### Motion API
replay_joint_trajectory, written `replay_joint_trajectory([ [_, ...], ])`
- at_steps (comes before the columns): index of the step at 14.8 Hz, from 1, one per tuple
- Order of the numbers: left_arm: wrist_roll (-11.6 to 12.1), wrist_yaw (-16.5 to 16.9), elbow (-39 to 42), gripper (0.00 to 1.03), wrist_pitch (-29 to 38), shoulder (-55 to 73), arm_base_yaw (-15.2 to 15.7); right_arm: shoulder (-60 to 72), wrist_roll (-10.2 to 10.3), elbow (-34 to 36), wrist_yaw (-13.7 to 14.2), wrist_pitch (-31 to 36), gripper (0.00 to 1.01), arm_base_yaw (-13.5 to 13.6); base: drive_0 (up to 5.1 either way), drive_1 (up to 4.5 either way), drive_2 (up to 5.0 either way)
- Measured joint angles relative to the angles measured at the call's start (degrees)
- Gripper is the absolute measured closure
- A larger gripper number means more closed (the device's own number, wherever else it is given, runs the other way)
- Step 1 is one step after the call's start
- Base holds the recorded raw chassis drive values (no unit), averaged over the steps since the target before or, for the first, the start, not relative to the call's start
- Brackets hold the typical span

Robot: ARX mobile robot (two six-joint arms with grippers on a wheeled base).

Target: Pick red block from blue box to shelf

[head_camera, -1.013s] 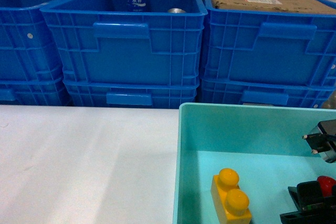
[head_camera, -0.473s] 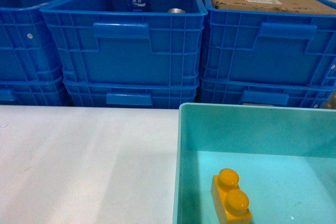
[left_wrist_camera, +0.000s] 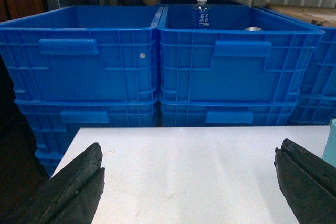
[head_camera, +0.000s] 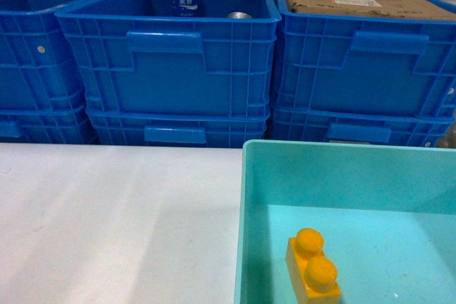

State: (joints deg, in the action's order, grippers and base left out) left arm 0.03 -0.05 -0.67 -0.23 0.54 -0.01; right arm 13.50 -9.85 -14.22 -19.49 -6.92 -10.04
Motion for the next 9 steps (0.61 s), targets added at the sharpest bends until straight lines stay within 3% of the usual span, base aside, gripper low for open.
replay_joint_trajectory([
  [3, 0.0, 0.0, 0.0, 0.05, 0.0, 0.0, 0.0, 3.5, 1.9, 2.4, 6.0, 2.8, 0.72, 7.0, 0.0, 0.00, 0.0],
  [4, 0.0, 0.0, 0.0, 0.05, 0.0, 0.0, 0.0, 3.7, 2.3, 2.4, 7.2, 4.0, 0.72, 7.8, 0.0, 0.00, 0.0],
  [7, 0.0, 0.0, 0.0, 0.05, 0.0, 0.0, 0.0, 2.5, 3.3, 2.7, 9.1, 2.0, 0.72, 8.6, 0.0, 0.00, 0.0],
  [9, 0.0, 0.0, 0.0, 0.05, 0.0, 0.0, 0.0, 3.1, 5.7, 2.7, 9.3, -1.2, 0.72, 7.6, 0.0, 0.00, 0.0],
])
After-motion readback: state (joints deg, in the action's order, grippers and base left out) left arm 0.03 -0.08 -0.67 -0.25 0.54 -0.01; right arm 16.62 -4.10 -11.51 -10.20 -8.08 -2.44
